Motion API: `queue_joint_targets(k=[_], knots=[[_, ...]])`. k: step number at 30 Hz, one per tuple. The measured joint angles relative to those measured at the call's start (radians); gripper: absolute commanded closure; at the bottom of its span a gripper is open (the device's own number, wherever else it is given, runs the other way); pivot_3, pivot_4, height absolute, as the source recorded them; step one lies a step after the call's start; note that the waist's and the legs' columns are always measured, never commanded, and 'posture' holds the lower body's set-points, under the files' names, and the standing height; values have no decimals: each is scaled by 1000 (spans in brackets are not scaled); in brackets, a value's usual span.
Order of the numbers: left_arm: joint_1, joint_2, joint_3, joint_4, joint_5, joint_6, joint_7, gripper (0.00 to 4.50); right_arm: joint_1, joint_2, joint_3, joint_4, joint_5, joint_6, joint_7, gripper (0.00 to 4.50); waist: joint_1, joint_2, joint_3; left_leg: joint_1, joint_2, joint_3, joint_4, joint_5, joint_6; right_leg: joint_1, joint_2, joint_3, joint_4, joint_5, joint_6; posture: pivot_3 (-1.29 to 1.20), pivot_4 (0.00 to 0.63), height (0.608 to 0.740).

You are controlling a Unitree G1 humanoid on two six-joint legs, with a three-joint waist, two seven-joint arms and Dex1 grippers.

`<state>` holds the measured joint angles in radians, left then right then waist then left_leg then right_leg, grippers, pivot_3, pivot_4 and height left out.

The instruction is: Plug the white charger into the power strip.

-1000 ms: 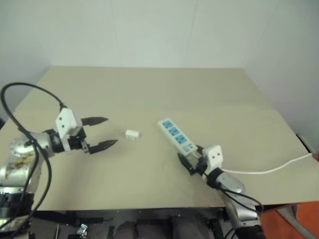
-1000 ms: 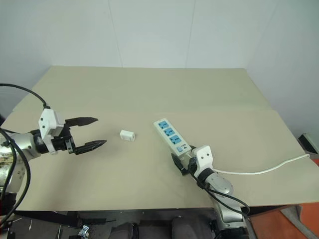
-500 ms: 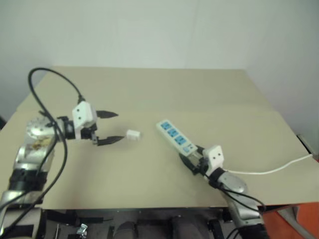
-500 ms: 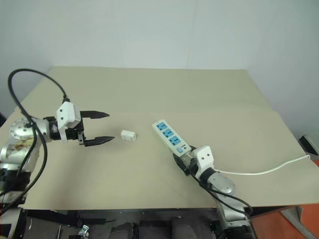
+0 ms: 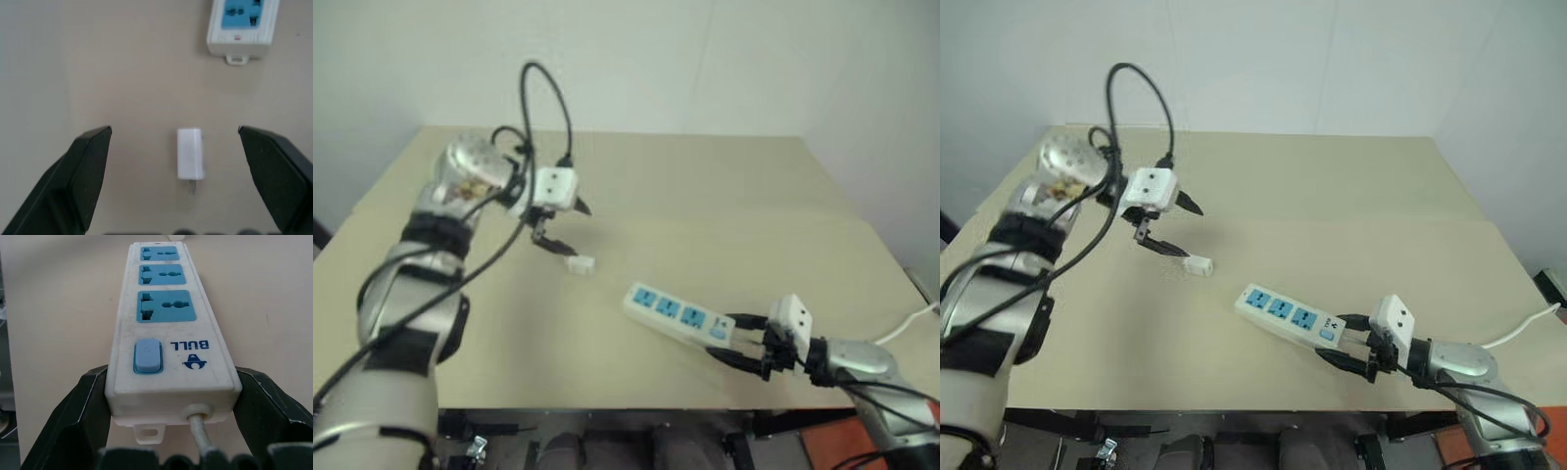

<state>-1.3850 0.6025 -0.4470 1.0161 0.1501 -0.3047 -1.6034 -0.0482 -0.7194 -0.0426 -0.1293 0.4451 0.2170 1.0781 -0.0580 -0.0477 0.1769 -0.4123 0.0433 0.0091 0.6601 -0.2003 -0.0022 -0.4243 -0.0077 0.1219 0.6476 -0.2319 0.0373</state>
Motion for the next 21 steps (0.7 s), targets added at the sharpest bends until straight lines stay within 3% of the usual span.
queue_joint_targets(k=[10, 15, 21], knots=[[-213, -188, -240, 228, 277, 54, -8, 0, -105, 28, 86, 61, -24, 31, 37, 1093, -4, 0, 1, -5, -2, -3, 1, -1, 1, -3, 0, 0, -1, -1, 1, 0, 150, 740], [-217, -279, -274, 265, 359, 81, -8, 0, -139, 47, 121, 71, -37, 38, 39, 1093, -5, 0, 1, -6, -2, -5, 1, -1, 1, -3, 0, -1, 0, -1, 1, 0, 150, 740], [-217, -315, -297, 269, 440, 45, 12, 0, -143, 47, 134, 70, -39, 48, 39, 1093, -10, 0, 1, -6, -2, -5, 1, -1, 1, -3, 0, -1, 0, -1, 1, 0, 150, 740]])
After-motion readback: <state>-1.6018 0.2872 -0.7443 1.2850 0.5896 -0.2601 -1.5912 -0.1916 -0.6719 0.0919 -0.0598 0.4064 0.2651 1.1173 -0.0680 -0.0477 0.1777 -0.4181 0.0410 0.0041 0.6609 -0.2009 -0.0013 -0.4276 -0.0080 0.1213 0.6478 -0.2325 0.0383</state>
